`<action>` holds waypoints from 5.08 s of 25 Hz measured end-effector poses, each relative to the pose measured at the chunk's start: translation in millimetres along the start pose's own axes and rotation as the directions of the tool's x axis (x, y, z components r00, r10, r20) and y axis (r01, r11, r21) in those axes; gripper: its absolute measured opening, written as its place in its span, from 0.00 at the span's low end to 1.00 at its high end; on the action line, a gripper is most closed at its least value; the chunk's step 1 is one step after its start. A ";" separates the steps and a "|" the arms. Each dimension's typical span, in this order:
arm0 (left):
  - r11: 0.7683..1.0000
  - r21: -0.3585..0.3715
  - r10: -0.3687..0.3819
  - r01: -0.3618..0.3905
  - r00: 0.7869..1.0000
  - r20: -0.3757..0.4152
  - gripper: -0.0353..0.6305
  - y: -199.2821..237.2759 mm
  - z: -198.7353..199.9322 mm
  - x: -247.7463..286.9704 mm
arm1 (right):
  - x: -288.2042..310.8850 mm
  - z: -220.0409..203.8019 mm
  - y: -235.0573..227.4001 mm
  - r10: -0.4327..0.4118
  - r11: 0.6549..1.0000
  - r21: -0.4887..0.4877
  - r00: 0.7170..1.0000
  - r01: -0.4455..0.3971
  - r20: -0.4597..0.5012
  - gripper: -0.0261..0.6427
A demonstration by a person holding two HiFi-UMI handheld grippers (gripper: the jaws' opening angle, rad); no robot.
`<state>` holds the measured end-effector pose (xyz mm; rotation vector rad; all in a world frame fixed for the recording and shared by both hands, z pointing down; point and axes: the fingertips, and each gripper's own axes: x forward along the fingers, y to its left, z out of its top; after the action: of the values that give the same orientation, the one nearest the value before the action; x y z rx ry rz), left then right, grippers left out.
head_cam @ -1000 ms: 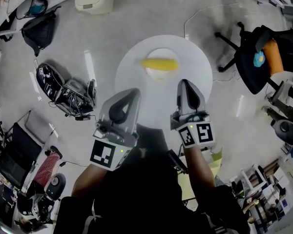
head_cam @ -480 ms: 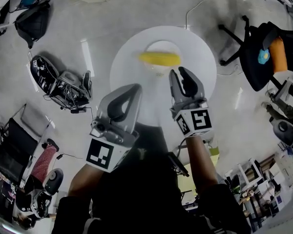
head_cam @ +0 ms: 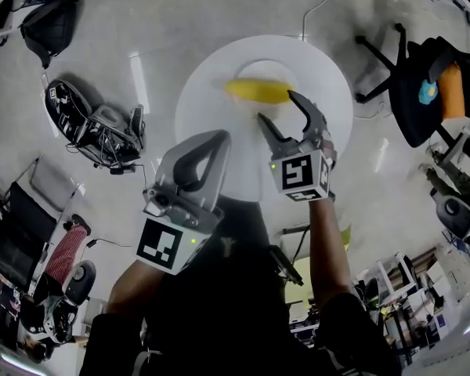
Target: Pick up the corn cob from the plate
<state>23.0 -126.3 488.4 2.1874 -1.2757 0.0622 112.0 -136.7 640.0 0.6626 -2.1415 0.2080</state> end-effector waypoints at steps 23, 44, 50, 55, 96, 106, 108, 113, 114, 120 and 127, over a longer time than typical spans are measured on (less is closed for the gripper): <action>0.999 -0.045 0.010 -0.011 1.000 -0.028 0.06 17.1 -17.6 5.5 | 59.2 -35.6 21.2 0.227 0.859 -0.354 0.894 -0.371 -0.387 0.61; 0.998 -0.065 0.015 -0.017 0.999 -0.030 0.06 24.8 -22.0 7.6 | 75.8 -45.8 24.1 0.292 0.822 -0.340 0.851 -0.456 -0.435 0.54; 0.998 -0.065 0.020 -0.022 0.999 -0.026 0.06 26.7 -23.0 2.7 | 72.7 -46.5 29.0 0.296 0.820 -0.342 0.851 -0.459 -0.434 0.44; 0.997 -0.069 0.020 -0.022 1.000 -0.023 0.06 29.3 -25.5 -1.4 | 72.9 -46.6 31.3 0.295 0.829 -0.334 0.858 -0.448 -0.420 0.42; 0.997 -0.066 0.052 -0.050 0.998 0.029 0.06 24.3 -25.1 -43.8 | 59.3 -36.7 33.4 0.142 0.895 -0.348 0.918 -0.279 -0.370 0.41; 0.999 -0.038 0.037 -0.035 0.997 0.072 0.06 17.8 -9.7 -54.7 | 41.2 -21.6 34.1 0.114 0.912 -0.339 0.935 -0.233 -0.336 0.41; 0.999 -0.033 0.035 -0.033 0.996 0.078 0.06 16.1 -5.9 -58.4 | 36.6 -17.2 34.7 0.105 0.915 -0.337 0.939 -0.221 -0.328 0.41; 1.000 -0.018 0.026 -0.025 0.996 0.089 0.06 10.3 3.5 -64.5 | 21.3 -3.8 32.2 0.083 0.934 -0.308 0.951 -0.178 -0.296 0.41; 1.000 -0.015 0.025 -0.024 0.995 0.092 0.06 9.6 5.9 -66.3 | 18.3 -1.0 32.3 0.079 0.938 -0.301 0.954 -0.170 -0.291 0.41; 1.000 0.006 0.016 -0.016 0.993 0.116 0.06 4.4 24.5 -77.0 | -2.7 14.5 33.7 0.052 0.954 -0.272 0.964 -0.126 -0.262 0.41; 0.999 0.036 0.008 -0.013 0.989 0.149 0.06 1.5 47.2 -89.5 | -26.4 37.5 32.8 0.012 0.973 -0.223 0.977 -0.061 -0.212 0.41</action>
<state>-38.1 -81.6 421.2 2.2521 -1.3774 -0.0751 81.5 -112.7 599.1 0.4466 -1.9381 0.0467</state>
